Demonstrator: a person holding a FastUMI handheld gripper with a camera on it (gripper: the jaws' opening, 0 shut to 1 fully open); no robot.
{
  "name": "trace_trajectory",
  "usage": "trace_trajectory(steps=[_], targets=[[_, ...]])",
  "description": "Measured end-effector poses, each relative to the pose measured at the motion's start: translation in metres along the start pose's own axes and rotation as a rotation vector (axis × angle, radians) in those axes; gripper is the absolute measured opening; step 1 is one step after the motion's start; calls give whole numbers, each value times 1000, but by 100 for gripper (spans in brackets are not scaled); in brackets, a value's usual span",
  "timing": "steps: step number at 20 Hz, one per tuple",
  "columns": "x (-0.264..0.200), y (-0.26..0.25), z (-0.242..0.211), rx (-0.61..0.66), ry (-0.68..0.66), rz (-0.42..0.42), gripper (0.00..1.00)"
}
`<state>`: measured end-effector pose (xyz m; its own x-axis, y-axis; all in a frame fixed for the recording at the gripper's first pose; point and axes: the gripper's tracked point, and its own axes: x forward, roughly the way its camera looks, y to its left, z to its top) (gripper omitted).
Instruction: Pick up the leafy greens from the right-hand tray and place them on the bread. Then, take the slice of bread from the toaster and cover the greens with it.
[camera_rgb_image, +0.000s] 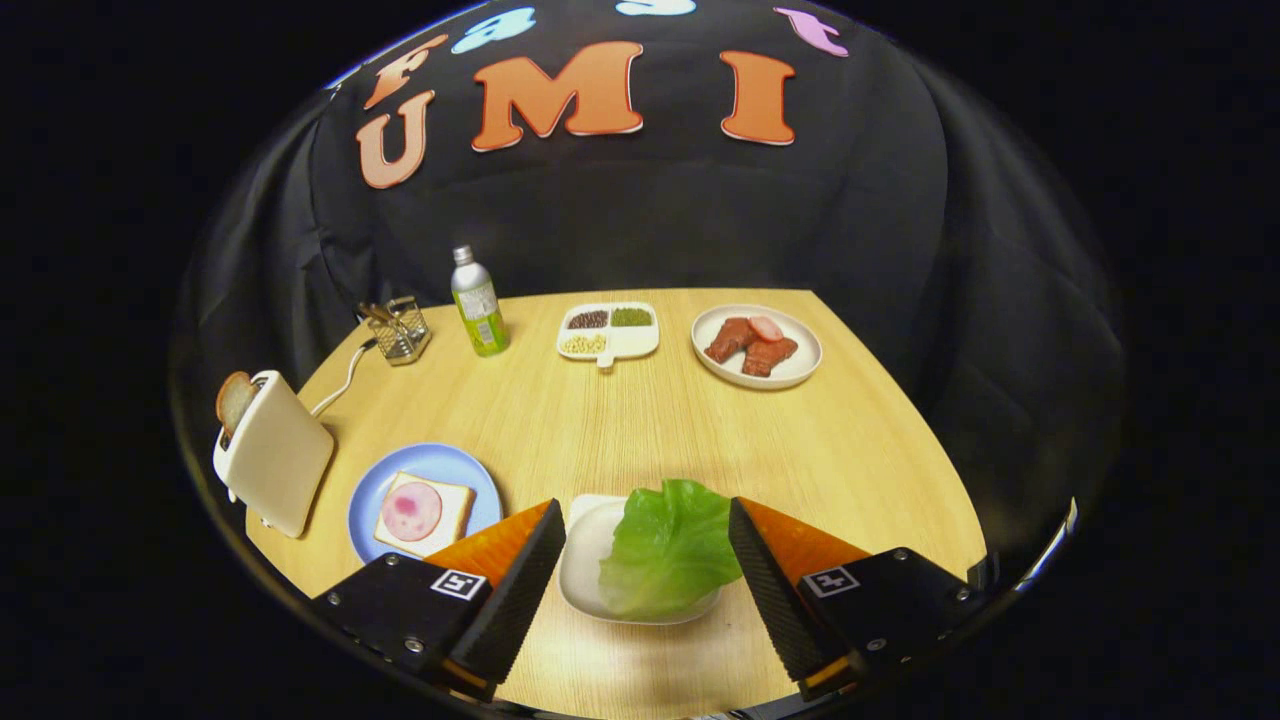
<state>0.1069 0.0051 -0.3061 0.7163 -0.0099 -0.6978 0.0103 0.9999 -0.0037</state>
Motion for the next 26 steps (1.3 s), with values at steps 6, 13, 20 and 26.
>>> trace_trajectory(steps=[6,13,20,26], targets=[[41,6,-31,26,175,-3,98],[71,0,-54,62,297,-44,98],[85,-2,-78,65,382,-74,87],[86,1,-76,84,377,-61,68]])
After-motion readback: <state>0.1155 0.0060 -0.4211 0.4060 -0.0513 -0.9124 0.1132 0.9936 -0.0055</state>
